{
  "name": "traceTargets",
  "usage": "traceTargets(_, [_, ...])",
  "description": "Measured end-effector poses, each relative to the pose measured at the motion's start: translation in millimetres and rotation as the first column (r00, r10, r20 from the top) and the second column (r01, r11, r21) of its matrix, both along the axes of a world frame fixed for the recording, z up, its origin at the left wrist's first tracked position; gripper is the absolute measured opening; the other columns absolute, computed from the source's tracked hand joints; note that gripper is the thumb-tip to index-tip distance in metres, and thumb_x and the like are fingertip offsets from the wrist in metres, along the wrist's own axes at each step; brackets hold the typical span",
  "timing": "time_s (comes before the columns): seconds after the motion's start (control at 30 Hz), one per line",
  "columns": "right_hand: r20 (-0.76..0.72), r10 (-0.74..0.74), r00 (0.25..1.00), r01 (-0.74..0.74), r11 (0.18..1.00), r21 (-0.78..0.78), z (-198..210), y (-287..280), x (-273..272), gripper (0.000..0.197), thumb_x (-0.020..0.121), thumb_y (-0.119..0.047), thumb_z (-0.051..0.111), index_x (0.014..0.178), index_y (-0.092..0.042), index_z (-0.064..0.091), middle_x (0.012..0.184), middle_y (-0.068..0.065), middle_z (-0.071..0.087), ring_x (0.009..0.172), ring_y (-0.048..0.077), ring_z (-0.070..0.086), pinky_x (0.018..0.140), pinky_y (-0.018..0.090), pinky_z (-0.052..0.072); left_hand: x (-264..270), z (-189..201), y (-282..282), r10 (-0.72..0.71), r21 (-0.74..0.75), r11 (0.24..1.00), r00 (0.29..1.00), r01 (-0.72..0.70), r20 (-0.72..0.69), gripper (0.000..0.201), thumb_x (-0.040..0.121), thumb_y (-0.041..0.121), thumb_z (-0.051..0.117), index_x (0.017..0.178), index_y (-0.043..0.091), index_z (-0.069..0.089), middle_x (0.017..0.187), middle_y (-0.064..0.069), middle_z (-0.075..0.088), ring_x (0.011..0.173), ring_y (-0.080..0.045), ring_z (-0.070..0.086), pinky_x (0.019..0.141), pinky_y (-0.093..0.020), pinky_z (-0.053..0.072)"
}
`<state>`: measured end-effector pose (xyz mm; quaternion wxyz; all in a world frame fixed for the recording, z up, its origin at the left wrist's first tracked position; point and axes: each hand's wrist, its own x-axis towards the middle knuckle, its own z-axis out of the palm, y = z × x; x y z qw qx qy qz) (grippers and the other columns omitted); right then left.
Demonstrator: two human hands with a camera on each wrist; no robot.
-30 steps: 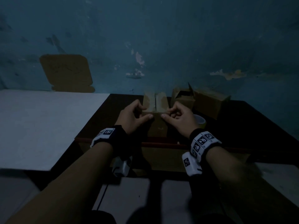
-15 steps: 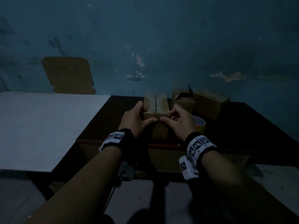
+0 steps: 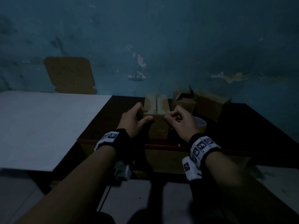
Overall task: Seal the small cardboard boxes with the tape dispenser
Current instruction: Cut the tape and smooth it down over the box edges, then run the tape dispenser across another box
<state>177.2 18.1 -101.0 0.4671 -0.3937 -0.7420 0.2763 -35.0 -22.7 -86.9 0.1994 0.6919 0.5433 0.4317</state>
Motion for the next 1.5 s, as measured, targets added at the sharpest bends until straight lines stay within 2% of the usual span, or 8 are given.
traceTargets(0.27, [0.048,0.009,0.999,-0.009,1.0,-0.013,10,-2,3,0.027,0.09,-0.032,0.064,0.077,-0.018,0.045,0.082,0.017,0.058,0.069,0.016,0.051,0.064,0.035,0.046,9,12,-2,0.087,-0.006,0.996,0.987,-0.089,-0.134,0.023,0.086,0.032,0.067,0.097,0.031,0.048,0.104,0.007,0.051,0.089,-0.004,0.051,0.079,-0.026,0.046])
traceTargets(0.47, [0.107,0.027,0.994,-0.025,0.999,-0.025,17,-5,6,0.026,0.089,-0.042,0.061,0.084,-0.018,0.051,0.083,0.019,0.058,0.072,0.025,0.054,0.07,0.048,0.051,17,20,-2,0.08,-0.013,0.996,0.973,-0.085,-0.215,0.048,0.079,0.041,0.072,0.118,0.035,0.045,0.136,0.001,0.039,0.117,-0.016,0.048,0.095,-0.037,0.05])
traceTargets(0.57, [0.151,0.061,0.987,-0.056,0.998,-0.039,25,-7,7,0.021,0.091,-0.043,0.059,0.088,-0.023,0.055,0.085,0.009,0.061,0.081,0.024,0.06,0.072,0.04,0.052,20,26,4,0.034,0.004,0.999,0.948,-0.035,-0.317,0.052,0.08,0.036,0.074,0.125,0.041,0.049,0.148,-0.002,0.031,0.13,-0.022,0.041,0.103,-0.041,0.044])
traceTargets(0.77, [0.109,0.096,0.989,-0.081,0.988,-0.131,39,-2,9,0.019,0.095,-0.035,0.056,0.107,-0.02,0.057,0.086,0.005,0.06,0.077,0.015,0.056,0.069,0.023,0.046,15,38,22,0.038,-0.032,0.998,0.881,-0.061,-0.471,0.036,0.088,0.026,0.067,0.123,0.025,0.061,0.131,-0.005,0.05,0.118,-0.025,0.05,0.096,-0.033,0.042])
traceTargets(1.07, [0.16,-0.259,0.953,0.277,0.955,-0.103,42,36,24,0.016,0.096,-0.032,0.053,0.095,-0.021,0.064,0.089,-0.006,0.062,0.078,-0.001,0.055,0.063,0.018,0.041,-13,41,53,0.132,-0.088,0.972,0.813,-0.219,-0.567,0.034,0.085,0.037,0.064,0.118,0.038,0.054,0.126,-0.003,0.055,0.11,-0.026,0.055,0.089,-0.045,0.049])
traceTargets(1.23, [0.173,-0.426,0.888,0.426,0.904,0.042,42,62,16,0.006,0.09,-0.03,0.059,0.092,-0.024,0.061,0.104,-0.003,0.051,0.104,0.015,0.051,0.083,0.029,0.041,-15,46,79,0.112,-0.124,0.958,0.739,-0.258,-0.665,0.036,0.088,0.033,0.06,0.123,0.034,0.049,0.127,-0.008,0.051,0.113,-0.03,0.051,0.088,-0.043,0.046])
traceTargets(1.33, [0.233,-0.548,0.803,0.541,0.835,0.1,43,74,5,0.018,0.085,-0.037,0.061,0.102,-0.03,0.059,0.12,0.0,0.044,0.12,0.02,0.036,0.097,0.037,0.029,-16,47,94,0.121,-0.124,0.956,0.745,-0.265,-0.656,0.034,0.088,0.031,0.06,0.12,0.033,0.049,0.126,-0.009,0.052,0.111,-0.031,0.052,0.087,-0.043,0.046])
traceTargets(1.5, [0.215,-0.699,0.682,0.661,0.715,0.228,44,86,-5,0.047,0.075,-0.049,0.068,0.116,-0.034,0.05,0.127,0.003,0.038,0.124,0.024,0.033,0.099,0.041,0.025,-22,44,113,0.156,-0.086,0.961,0.774,-0.263,-0.614,0.032,0.087,0.03,0.063,0.117,0.032,0.051,0.125,-0.004,0.052,0.111,-0.029,0.053,0.089,-0.044,0.047])
